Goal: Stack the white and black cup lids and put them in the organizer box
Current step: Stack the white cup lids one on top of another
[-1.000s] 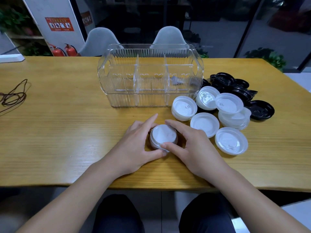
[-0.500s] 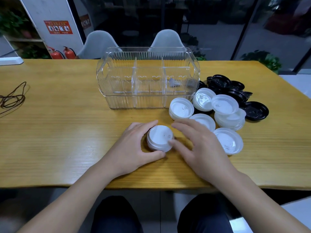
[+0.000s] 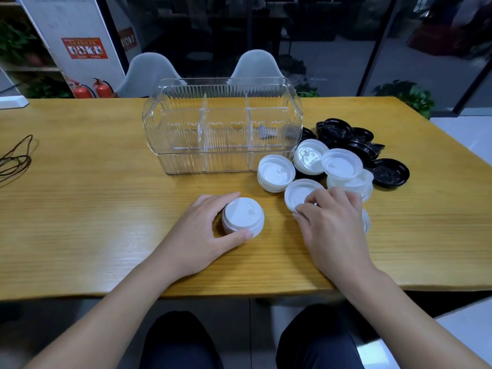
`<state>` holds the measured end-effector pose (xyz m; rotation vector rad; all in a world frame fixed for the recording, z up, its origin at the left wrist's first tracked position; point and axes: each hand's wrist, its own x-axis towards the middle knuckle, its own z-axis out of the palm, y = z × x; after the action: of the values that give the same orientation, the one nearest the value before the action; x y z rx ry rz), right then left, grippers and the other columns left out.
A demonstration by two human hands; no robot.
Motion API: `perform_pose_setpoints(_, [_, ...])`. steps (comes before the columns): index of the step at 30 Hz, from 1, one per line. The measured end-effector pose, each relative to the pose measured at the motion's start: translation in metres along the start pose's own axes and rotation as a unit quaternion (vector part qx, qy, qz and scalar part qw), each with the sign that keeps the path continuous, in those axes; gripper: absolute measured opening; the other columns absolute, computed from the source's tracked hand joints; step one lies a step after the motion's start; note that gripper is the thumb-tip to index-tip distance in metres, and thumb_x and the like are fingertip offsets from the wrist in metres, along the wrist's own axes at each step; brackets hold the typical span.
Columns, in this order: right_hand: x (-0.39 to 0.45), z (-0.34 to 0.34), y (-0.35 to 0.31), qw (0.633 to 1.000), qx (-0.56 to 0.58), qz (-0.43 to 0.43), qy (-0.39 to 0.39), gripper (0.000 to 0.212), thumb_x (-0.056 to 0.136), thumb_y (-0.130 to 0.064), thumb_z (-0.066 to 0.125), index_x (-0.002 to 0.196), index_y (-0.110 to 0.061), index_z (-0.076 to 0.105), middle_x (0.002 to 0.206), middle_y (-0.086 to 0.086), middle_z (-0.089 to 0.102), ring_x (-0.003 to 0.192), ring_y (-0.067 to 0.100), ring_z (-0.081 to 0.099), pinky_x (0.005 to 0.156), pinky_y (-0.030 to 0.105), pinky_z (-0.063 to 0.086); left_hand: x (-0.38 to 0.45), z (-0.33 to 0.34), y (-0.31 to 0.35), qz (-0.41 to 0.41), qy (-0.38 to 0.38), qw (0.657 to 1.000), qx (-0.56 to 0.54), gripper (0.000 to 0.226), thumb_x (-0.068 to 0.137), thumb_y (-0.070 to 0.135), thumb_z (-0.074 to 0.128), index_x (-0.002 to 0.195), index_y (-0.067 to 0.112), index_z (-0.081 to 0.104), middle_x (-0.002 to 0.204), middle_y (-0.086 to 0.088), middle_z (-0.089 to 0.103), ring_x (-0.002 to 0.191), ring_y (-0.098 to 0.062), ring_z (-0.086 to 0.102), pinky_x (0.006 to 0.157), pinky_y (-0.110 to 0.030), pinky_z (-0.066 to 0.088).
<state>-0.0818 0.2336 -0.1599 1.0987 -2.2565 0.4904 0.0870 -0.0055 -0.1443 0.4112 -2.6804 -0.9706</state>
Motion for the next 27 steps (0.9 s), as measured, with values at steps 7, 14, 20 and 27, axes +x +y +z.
perform_pose_setpoints(7, [-0.001,-0.001,-0.001,0.999,0.032,0.003,0.025,0.014,0.095,-0.016,0.086,0.083,-0.015,0.079,0.090,-0.002,0.061,0.083,0.030,0.058,0.090,0.043,0.037,0.004,-0.001,0.004,-0.008,-0.002,1.000,0.000,0.086,0.089,0.062,0.090,0.165,0.043,0.054,0.139,0.048,0.046,0.147,0.014,0.038,0.118,-0.009,0.031])
perform_pose_setpoints(14, [0.000,-0.001,0.001,0.996,0.089,0.027,0.016,0.025,0.081,-0.010,0.097,0.085,-0.016,0.073,0.089,-0.004,0.066,0.083,0.029,0.064,0.087,0.040,0.037,0.011,0.008,0.022,0.014,-0.011,1.000,0.019,0.082,0.094,0.059,0.088,0.165,0.038,0.053,0.140,0.045,0.049,0.147,0.008,0.038,0.116,-0.006,0.030])
perform_pose_setpoints(20, [-0.003,-0.007,0.004,0.989,0.137,0.046,0.021,0.023,0.089,-0.027,0.094,0.084,-0.017,0.074,0.091,-0.007,0.065,0.083,0.023,0.062,0.085,0.045,0.042,0.005,0.011,0.020,0.020,0.002,1.000,0.004,0.081,0.093,0.061,0.088,0.164,0.040,0.054,0.151,0.036,0.056,0.148,0.013,0.038,0.118,-0.012,0.033])
perform_pose_setpoints(27, [0.005,-0.028,-0.011,0.975,0.201,0.076,0.061,0.007,0.101,-0.021,0.083,0.098,-0.016,0.078,0.096,-0.010,0.077,0.090,0.016,0.065,0.088,0.040,0.047,0.000,0.005,0.026,0.023,0.014,0.999,-0.045,0.098,0.091,0.058,0.090,0.173,0.050,0.037,0.161,0.034,0.051,0.155,0.010,0.040,0.124,-0.020,0.033])
